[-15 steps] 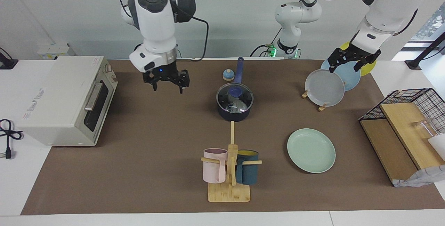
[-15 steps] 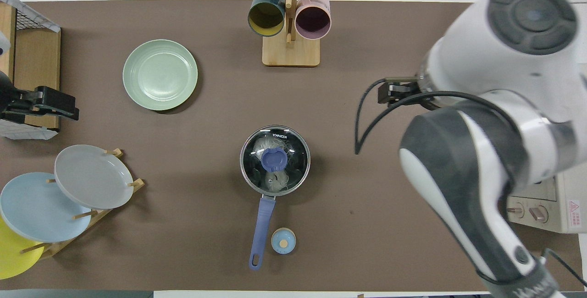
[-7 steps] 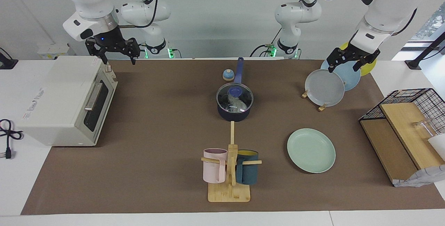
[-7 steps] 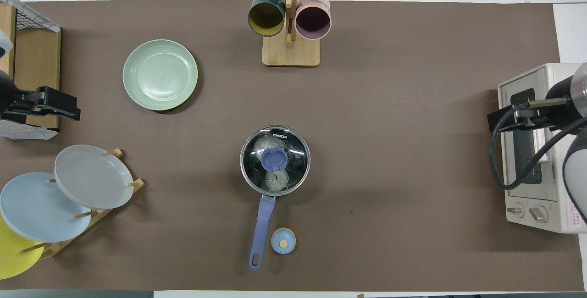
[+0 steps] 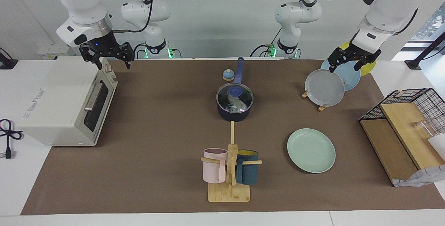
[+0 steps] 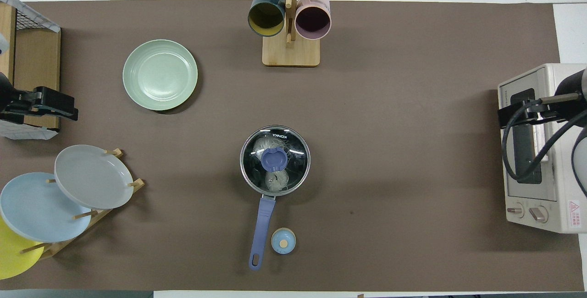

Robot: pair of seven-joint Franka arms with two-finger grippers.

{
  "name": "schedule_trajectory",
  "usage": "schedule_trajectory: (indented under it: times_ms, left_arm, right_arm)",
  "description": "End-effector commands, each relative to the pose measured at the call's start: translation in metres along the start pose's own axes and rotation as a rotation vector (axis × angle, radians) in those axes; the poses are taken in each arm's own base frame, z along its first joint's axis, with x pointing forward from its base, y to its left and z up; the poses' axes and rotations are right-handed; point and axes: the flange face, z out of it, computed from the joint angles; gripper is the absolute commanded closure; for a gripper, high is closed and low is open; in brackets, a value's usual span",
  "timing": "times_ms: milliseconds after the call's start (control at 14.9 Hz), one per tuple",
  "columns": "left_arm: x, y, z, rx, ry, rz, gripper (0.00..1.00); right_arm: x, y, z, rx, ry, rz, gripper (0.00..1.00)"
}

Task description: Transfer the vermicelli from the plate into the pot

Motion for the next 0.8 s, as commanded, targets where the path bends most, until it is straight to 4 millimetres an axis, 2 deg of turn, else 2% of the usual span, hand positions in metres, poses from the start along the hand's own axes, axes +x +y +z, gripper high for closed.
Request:
schedule_trajectory:
  times_ms: [0, 335, 402, 469, 603, 737]
  left_arm:
    - [-0.008, -0.004, -0.001, 0.001, 0.005, -0.009, 0.0]
    - [-0.008, -0.004, -0.001, 0.001, 0.005, -0.009, 0.0]
    - [-0.008, -0.004, -0.001, 0.001, 0.005, -0.009, 0.0]
    - [-0.008, -0.004, -0.001, 0.001, 0.005, -0.009, 0.0]
    - [-0.008, -0.004, -0.001, 0.001, 0.005, -0.009, 0.0]
    - [-0.008, -0.004, -0.001, 0.001, 0.004, -0.009, 0.0]
  right_arm:
    - [0.0, 0.015, 0.006, 0.025, 0.004, -0.054, 0.0]
    - [-0.01, 0.049, 0.008, 0.038, -0.028, -0.007, 0.0]
    - [-0.014, 0.071, 0.01, 0.046, -0.031, 0.034, 0.0]
    - [-0.014, 0.069, 0.009, 0.082, -0.024, 0.038, 0.0]
    - [-0.012, 0.04, 0.0, 0.085, -0.007, 0.011, 0.0]
    - [-0.013, 0.036, -0.002, 0.089, -0.01, 0.017, 0.0]
